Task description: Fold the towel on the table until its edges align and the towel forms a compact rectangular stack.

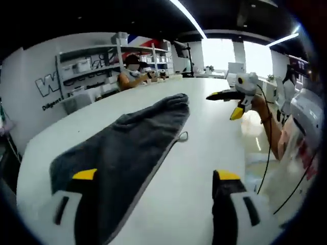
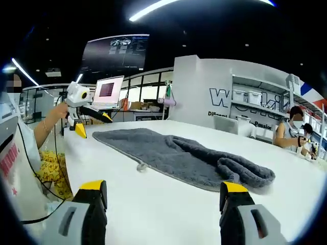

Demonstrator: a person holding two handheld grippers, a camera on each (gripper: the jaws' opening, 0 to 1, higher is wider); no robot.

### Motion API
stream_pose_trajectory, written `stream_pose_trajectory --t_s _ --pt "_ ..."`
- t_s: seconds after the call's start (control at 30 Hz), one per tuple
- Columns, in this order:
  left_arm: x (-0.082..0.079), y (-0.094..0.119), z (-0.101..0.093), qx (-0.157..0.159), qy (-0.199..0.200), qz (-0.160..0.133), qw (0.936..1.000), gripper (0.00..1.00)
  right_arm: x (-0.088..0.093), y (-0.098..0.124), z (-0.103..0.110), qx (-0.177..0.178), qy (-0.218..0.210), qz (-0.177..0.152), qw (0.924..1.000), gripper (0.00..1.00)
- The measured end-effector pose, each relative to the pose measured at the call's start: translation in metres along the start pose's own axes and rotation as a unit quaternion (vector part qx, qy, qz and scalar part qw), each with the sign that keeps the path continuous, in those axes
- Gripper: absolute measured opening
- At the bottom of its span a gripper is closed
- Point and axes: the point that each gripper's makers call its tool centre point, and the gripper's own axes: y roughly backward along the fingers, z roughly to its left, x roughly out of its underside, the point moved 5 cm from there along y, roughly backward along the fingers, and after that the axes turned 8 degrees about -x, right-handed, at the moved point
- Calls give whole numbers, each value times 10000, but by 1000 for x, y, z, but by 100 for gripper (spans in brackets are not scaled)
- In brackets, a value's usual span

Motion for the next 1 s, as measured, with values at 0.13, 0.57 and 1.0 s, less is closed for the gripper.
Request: stream_pose_trajectory --t_s 0.13,0.57,1.0 --pt "9 5 0 -7 52 106 9999 96 1 2 -4 46 15 51 10000 95" --pt "35 28 14 -281 277 321 9987 91 13 6 -17 177 14 403 9990 96" --pt "49 38 17 -296 550 264 9977 89 16 10 -37 300 -113 651 9974 94"
